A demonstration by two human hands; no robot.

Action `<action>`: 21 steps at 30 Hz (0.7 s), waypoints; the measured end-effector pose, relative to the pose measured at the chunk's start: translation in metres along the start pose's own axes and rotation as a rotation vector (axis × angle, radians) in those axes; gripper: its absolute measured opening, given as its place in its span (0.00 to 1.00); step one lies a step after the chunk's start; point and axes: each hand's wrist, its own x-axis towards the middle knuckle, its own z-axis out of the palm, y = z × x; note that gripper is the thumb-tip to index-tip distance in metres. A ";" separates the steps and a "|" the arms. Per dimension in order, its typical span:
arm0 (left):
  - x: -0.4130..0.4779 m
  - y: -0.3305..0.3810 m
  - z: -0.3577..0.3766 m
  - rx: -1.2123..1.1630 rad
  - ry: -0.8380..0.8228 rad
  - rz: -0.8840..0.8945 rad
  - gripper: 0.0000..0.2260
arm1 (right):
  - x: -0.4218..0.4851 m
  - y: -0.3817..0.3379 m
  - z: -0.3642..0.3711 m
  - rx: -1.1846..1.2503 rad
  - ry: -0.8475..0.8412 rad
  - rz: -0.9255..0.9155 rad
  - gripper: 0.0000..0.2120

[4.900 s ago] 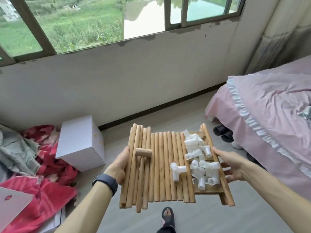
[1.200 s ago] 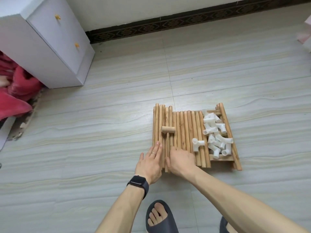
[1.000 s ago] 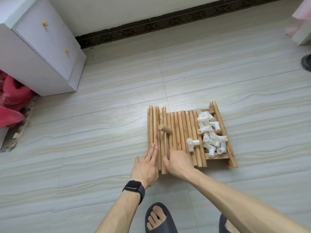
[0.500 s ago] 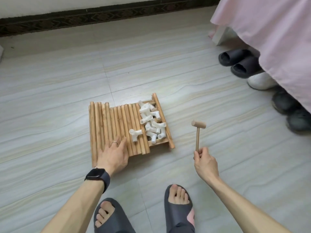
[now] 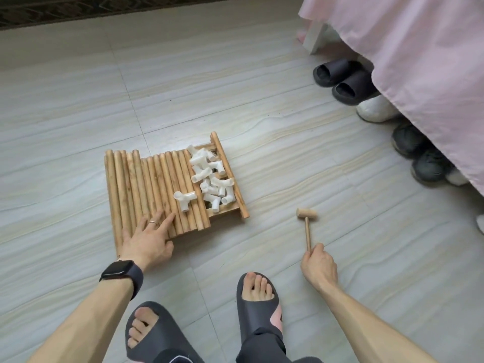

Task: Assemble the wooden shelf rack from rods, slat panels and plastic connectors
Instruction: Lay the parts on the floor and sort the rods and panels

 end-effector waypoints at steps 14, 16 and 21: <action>-0.007 -0.016 0.005 -0.104 0.076 0.060 0.31 | -0.045 -0.183 -0.018 0.178 0.079 -0.692 0.14; -0.009 -0.022 0.008 -0.109 0.113 0.056 0.30 | -0.054 -0.219 -0.019 0.093 0.095 -0.906 0.16; -0.011 -0.044 0.012 -0.105 0.211 0.010 0.28 | -0.069 -0.282 -0.004 -0.314 0.126 -1.329 0.22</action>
